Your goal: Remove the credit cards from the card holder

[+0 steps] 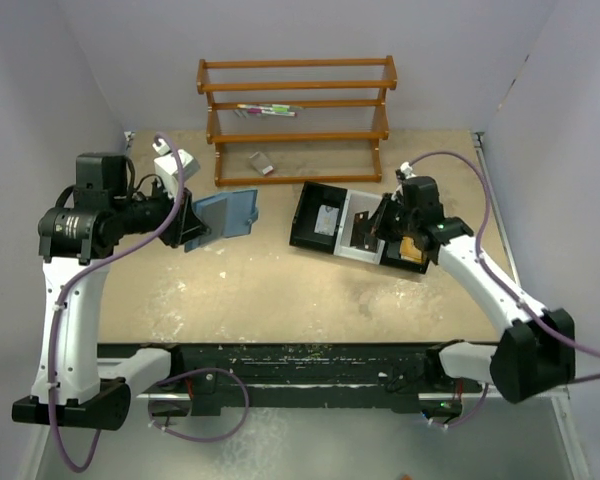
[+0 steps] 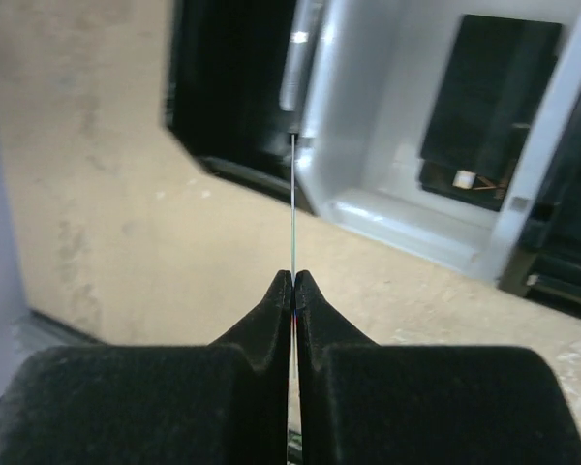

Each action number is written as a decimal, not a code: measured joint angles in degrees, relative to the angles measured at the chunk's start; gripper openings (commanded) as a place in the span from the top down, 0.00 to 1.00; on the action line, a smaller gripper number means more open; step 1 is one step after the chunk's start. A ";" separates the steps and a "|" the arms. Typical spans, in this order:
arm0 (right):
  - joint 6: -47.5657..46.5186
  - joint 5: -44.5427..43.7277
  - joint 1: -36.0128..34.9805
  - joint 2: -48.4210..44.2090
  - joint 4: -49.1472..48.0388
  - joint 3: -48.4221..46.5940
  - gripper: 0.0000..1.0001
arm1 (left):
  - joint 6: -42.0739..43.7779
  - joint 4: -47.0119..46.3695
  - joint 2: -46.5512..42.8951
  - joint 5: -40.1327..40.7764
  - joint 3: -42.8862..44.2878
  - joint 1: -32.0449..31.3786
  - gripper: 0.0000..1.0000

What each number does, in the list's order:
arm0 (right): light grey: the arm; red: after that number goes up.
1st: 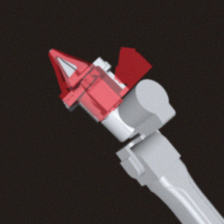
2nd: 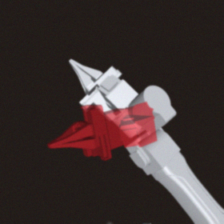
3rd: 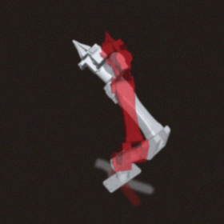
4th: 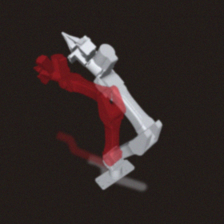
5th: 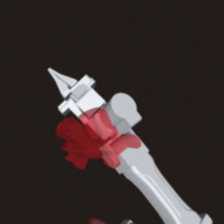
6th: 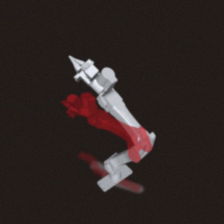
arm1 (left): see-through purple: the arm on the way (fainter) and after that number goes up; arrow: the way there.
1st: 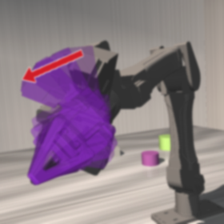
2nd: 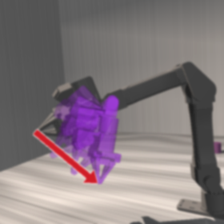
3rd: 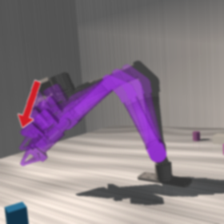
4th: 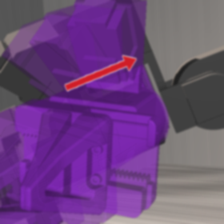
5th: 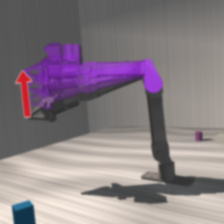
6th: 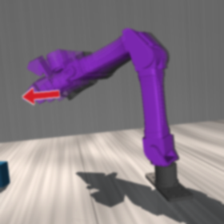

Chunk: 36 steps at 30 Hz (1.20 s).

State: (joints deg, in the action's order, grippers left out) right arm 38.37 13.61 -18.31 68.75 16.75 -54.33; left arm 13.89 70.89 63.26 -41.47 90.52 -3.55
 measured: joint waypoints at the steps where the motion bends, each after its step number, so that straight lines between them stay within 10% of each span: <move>1: -0.42 -1.66 0.00 1.97 0.04 0.00 1.00 | 0.57 0.48 -0.24 0.28 0.00 0.00 1.00; 16: -3.52 -15.02 0.00 24.15 -2.62 -8.98 1.00 | 3.13 5.22 -1.20 -3.32 2.49 -0.02 1.00; 36: -4.52 -20.74 0.00 26.51 -4.20 -7.10 0.88 | 3.15 6.62 -0.74 -6.60 5.40 -0.02 1.00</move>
State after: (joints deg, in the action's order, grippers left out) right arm 33.85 -7.14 -18.31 95.26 12.56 -61.43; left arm 17.04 77.52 62.52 -48.07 95.92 -3.57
